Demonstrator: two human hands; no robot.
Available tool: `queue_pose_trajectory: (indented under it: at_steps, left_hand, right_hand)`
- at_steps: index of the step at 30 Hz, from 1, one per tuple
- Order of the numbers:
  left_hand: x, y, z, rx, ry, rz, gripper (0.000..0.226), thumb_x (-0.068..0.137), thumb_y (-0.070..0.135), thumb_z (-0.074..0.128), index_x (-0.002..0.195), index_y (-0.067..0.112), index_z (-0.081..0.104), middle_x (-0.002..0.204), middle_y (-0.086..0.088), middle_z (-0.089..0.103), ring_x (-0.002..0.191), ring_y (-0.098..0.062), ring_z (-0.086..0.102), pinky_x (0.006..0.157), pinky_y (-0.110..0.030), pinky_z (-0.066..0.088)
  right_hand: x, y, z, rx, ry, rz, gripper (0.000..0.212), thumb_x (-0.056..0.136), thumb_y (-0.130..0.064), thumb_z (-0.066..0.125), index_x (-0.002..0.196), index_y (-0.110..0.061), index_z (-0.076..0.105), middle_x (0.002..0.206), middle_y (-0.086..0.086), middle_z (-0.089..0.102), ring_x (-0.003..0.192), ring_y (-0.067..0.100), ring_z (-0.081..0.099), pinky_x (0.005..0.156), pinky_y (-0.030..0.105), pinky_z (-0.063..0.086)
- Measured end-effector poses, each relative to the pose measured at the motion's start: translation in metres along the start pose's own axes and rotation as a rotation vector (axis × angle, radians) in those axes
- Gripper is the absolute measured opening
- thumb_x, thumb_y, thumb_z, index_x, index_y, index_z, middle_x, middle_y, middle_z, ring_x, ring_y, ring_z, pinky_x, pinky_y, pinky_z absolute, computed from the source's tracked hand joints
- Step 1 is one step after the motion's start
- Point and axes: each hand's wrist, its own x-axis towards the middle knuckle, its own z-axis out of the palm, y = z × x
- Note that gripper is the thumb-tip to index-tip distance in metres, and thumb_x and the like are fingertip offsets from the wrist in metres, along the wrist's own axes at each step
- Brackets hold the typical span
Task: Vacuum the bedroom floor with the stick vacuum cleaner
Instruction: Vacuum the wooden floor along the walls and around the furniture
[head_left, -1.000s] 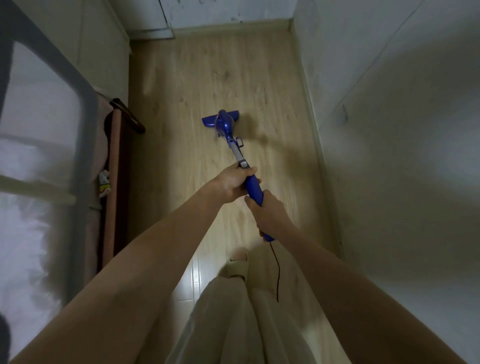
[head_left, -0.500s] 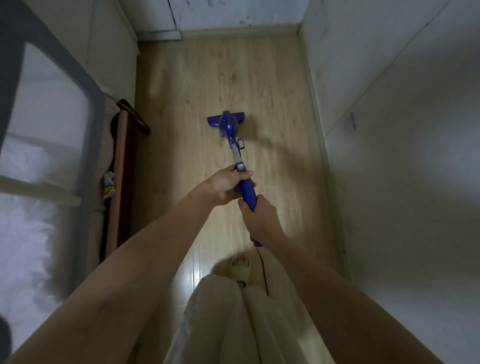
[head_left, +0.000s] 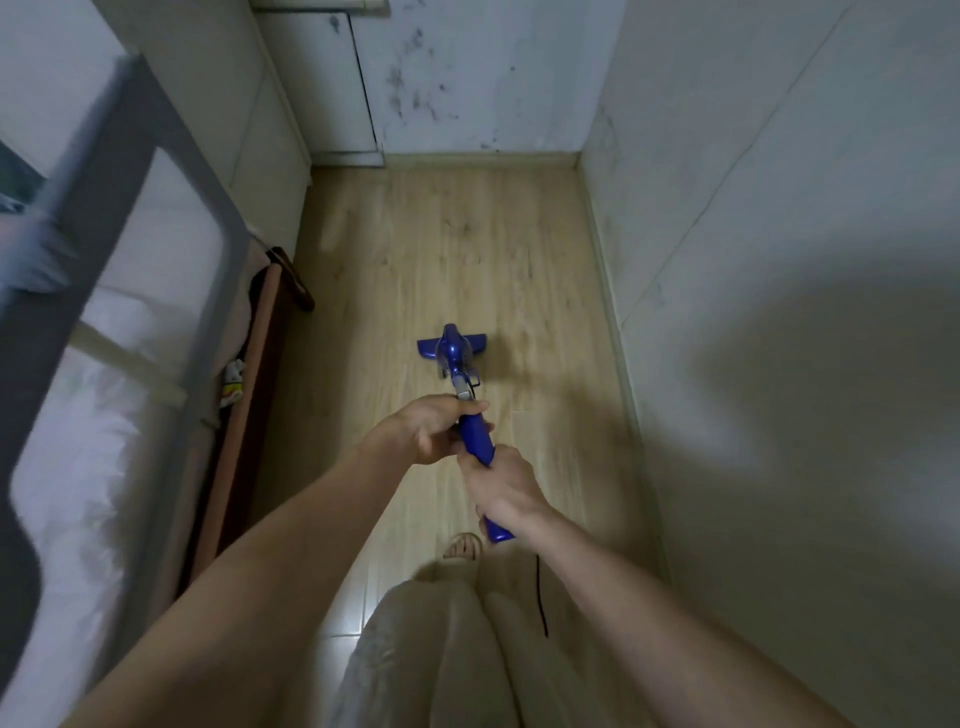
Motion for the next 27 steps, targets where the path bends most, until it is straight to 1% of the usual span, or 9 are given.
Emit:
queue_pose_trajectory:
  at_steps: [3, 7, 10, 12, 15, 17, 19, 23, 27]
  left_hand:
    - [-0.029, -0.028, 0.018, -0.056, 0.026, -0.006, 0.020, 0.093, 0.011, 0.059, 0.110, 0.004, 0.051, 0.092, -0.013, 0.059, 0.080, -0.018, 0.059, 0.080, -0.034, 0.052]
    - [-0.063, -0.064, 0.046, -0.086, 0.021, -0.034, 0.025, 0.095, 0.010, 0.057, 0.117, 0.003, 0.049, 0.093, -0.014, 0.059, 0.080, -0.019, 0.059, 0.069, -0.035, 0.052]
    - [-0.089, -0.086, 0.070, -0.127, 0.026, -0.055, 0.010, 0.094, 0.009, 0.057, 0.101, 0.002, 0.053, 0.089, -0.014, 0.058, 0.078, -0.020, 0.058, 0.076, -0.037, 0.052]
    - [-0.106, -0.094, 0.084, -0.166, 0.023, -0.063, 0.010, 0.094, 0.008, 0.057, 0.094, 0.001, 0.051, 0.088, -0.014, 0.055, 0.077, -0.022, 0.058, 0.080, -0.037, 0.050]
    - [-0.123, -0.104, 0.096, -0.201, 0.039, -0.074, 0.014, 0.096, 0.010, 0.055, 0.088, 0.000, 0.049, 0.088, -0.016, 0.053, 0.095, -0.026, 0.058, 0.085, -0.036, 0.048]
    - [-0.128, -0.111, 0.100, -0.205, 0.048, -0.085, 0.016, 0.097, 0.011, 0.054, 0.087, 0.000, 0.048, 0.089, -0.016, 0.052, 0.099, -0.027, 0.054, 0.087, -0.038, 0.047]
    - [-0.128, -0.120, 0.103, -0.226, 0.058, -0.092, 0.015, 0.097, 0.012, 0.054, 0.088, 0.000, 0.048, 0.090, -0.017, 0.052, 0.097, -0.026, 0.054, 0.085, -0.038, 0.049]
    - [-0.116, -0.131, 0.102, -0.269, 0.038, -0.080, 0.013, 0.096, 0.010, 0.054, 0.093, -0.001, 0.049, 0.097, -0.017, 0.056, 0.088, -0.024, 0.058, 0.077, -0.035, 0.049]
    - [-0.102, -0.135, 0.085, -0.255, 0.094, -0.038, 0.011, 0.098, 0.003, 0.047, 0.088, 0.000, 0.047, 0.082, -0.016, 0.053, 0.074, -0.023, 0.054, 0.075, -0.036, 0.050]
  right_hand:
    - [-0.037, 0.016, -0.012, 0.001, -0.052, 0.011, 0.030, 0.098, -0.037, 0.048, 0.095, -0.008, 0.051, 0.067, 0.007, 0.052, 0.043, 0.017, 0.049, 0.042, 0.024, 0.043]
    - [-0.080, 0.043, -0.032, -0.093, -0.108, -0.004, 0.030, 0.097, -0.038, 0.051, 0.081, -0.013, 0.048, 0.062, 0.003, 0.048, 0.049, 0.016, 0.045, 0.055, 0.031, 0.041]
    - [-0.116, 0.058, -0.053, -0.137, -0.156, -0.039, 0.029, 0.097, -0.036, 0.051, 0.077, -0.016, 0.046, 0.059, 0.001, 0.046, 0.048, 0.014, 0.043, 0.054, 0.028, 0.040]
    - [-0.134, 0.062, -0.068, -0.195, -0.201, -0.051, 0.027, 0.097, -0.036, 0.051, 0.081, -0.015, 0.048, 0.058, 0.003, 0.048, 0.044, 0.014, 0.046, 0.049, 0.027, 0.043]
    - [-0.152, 0.061, -0.086, -0.283, -0.260, -0.022, 0.031, 0.096, -0.039, 0.053, 0.091, -0.009, 0.047, 0.056, 0.006, 0.050, 0.038, 0.015, 0.048, 0.041, 0.025, 0.044]
    - [-0.159, 0.062, -0.094, -0.357, -0.289, -0.020, 0.035, 0.095, -0.041, 0.055, 0.091, -0.007, 0.047, 0.056, 0.007, 0.051, 0.038, 0.015, 0.049, 0.039, 0.024, 0.043]
    - [-0.163, 0.066, -0.097, -0.406, -0.314, -0.026, 0.035, 0.096, -0.040, 0.054, 0.096, -0.005, 0.048, 0.057, 0.007, 0.051, 0.038, 0.015, 0.048, 0.039, 0.023, 0.044]
    - [-0.157, 0.081, -0.094, -0.395, -0.303, -0.049, 0.035, 0.098, -0.040, 0.049, 0.106, -0.006, 0.049, 0.055, 0.006, 0.051, 0.037, 0.014, 0.049, 0.038, 0.022, 0.043]
    - [-0.138, 0.094, -0.058, -0.338, -0.246, -0.037, 0.024, 0.100, -0.035, 0.046, 0.102, -0.011, 0.047, 0.056, 0.006, 0.052, 0.039, 0.017, 0.049, 0.042, 0.025, 0.046]
